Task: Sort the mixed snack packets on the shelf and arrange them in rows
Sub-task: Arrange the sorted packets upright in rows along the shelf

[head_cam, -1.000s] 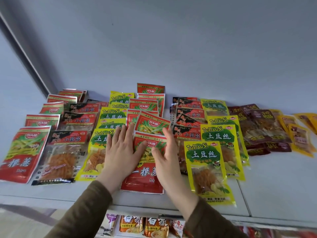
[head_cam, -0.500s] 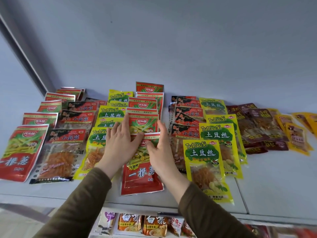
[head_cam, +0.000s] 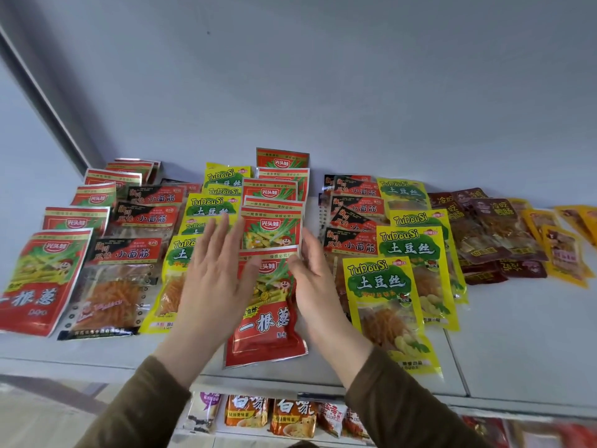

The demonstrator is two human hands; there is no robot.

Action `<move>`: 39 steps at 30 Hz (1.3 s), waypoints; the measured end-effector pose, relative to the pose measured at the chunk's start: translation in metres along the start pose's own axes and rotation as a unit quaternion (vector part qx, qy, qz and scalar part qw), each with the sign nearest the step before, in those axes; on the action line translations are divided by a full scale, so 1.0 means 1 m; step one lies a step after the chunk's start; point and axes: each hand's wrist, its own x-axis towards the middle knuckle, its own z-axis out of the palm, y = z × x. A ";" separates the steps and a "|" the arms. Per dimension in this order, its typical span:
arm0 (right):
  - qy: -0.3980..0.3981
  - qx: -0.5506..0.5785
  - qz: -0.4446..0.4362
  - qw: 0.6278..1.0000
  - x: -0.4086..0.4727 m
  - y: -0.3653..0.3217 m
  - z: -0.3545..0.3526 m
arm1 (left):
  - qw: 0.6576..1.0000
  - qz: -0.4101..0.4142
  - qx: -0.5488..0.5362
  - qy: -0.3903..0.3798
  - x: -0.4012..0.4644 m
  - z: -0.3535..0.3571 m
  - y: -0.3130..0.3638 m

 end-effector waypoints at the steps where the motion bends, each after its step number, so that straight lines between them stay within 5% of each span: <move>1: 0.003 0.025 0.003 1.000 0.000 -0.001 0.000 | 1.000 0.011 0.017 -0.021 -0.012 0.001 0.009; 8: 0.000 0.031 0.057 0.998 -0.005 0.000 0.001 | 0.980 0.054 0.127 -0.147 -0.042 0.025 0.026; 21: -0.018 0.042 -0.001 0.999 0.053 -0.071 -0.028 | 0.988 0.093 0.065 -0.109 -0.038 0.029 0.012; 30: 0.020 -0.009 0.163 0.986 0.166 -0.068 -0.012 | 0.993 0.081 0.039 -0.081 -0.040 0.034 0.011; 39: 0.009 0.026 0.194 0.981 0.166 -0.059 0.003 | 0.991 0.073 0.061 -0.100 -0.040 0.036 0.010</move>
